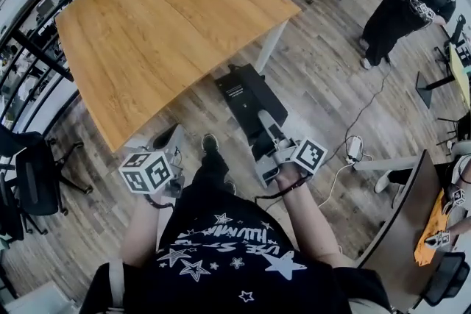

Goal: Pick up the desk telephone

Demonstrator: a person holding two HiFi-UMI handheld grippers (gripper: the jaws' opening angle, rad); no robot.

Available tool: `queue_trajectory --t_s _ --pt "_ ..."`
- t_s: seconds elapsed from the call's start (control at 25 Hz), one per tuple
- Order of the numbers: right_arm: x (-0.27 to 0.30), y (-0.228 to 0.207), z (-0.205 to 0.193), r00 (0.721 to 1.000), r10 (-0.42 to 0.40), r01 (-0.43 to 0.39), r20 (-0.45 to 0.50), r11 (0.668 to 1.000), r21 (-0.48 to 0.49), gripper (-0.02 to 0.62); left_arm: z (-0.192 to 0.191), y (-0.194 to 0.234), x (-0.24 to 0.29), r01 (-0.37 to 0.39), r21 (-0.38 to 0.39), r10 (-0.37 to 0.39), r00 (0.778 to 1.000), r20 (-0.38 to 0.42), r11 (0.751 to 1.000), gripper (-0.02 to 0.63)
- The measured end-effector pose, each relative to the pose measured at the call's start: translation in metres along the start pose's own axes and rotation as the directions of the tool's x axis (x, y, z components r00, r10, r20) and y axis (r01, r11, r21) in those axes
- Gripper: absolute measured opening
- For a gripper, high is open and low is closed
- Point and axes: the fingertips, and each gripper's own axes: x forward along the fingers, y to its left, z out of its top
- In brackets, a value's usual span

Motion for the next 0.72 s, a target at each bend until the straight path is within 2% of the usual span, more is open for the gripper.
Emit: queue_trajectory --t_s 0.24,0.48,0.72 --pt "-0.016 0.004 -0.018 1.0 0.0 0.0 -0.02 1.0 0.004 0.207 -0.015 -0.006 -0.031 -0.022 -0.001 0.022 1.0 -0.01 1.0 0.002" --pt "-0.026 0.012 -0.041 1.0 0.023 -0.023 -0.005 0.999 0.023 0.207 -0.018 -0.008 -0.058 -0.004 0.023 0.003 1.0 0.014 1.0 0.002" --pt "-0.02 0.024 -0.042 0.999 0.032 -0.032 -0.006 0.999 0.015 0.207 -0.003 -0.016 -0.053 0.018 0.043 -0.019 1.0 0.002 0.999 0.002"
